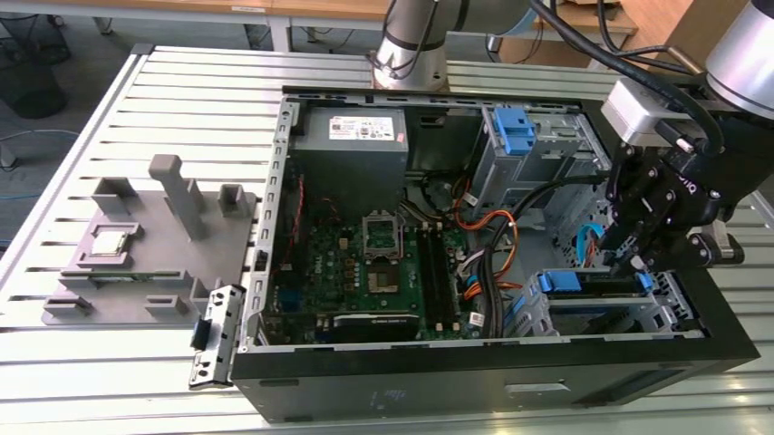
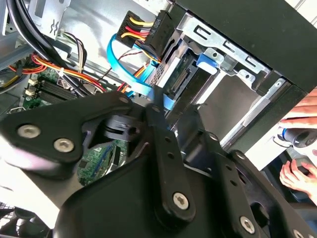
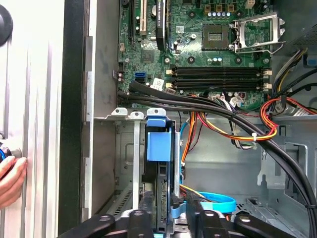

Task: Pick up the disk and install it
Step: 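Insert the first disk wire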

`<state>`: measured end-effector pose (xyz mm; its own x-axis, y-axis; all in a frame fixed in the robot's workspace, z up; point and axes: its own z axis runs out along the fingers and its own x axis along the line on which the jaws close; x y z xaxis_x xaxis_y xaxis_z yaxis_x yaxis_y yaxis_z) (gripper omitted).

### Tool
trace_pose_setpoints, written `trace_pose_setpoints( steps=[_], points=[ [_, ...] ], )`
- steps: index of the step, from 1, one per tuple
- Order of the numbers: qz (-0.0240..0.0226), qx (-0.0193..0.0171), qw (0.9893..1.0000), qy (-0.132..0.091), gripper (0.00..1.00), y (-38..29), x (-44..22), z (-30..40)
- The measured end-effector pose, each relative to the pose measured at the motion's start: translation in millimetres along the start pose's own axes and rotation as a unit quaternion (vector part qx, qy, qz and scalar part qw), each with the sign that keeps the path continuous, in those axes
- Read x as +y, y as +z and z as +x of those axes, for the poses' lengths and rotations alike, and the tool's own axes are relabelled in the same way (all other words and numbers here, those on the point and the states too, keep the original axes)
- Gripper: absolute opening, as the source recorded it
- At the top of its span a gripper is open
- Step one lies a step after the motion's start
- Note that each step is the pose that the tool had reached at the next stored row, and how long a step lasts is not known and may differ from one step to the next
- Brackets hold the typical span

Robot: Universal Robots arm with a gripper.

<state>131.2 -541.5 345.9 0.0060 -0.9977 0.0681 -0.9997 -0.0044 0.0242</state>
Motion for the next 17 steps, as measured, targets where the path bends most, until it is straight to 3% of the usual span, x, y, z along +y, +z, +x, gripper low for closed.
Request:
trace_pose_setpoints(
  steps=[1, 2, 8, 9, 16, 17],
  points=[
    [0.0, 0.0, 1.0, 0.0, 0.41, 0.0, 0.0, 0.0],
    [0.0, 0.0, 1.0, 0.0, 0.34, 0.0, 0.0, 0.0],
    [0.0, 0.0, 1.0, 0.0, 0.32, 0.1, -0.1, 0.0],
    [0.0, 0.0, 1.0, 0.0, 0.25, 0.1, -0.1, 0.0],
    [0.0, 0.0, 1.0, 0.0, 0.24, 0.2, -0.2, 0.0],
    [0.0, 0.0, 1.0, 0.0, 0.16, 0.3, -0.2, 0.0]
  ],
)
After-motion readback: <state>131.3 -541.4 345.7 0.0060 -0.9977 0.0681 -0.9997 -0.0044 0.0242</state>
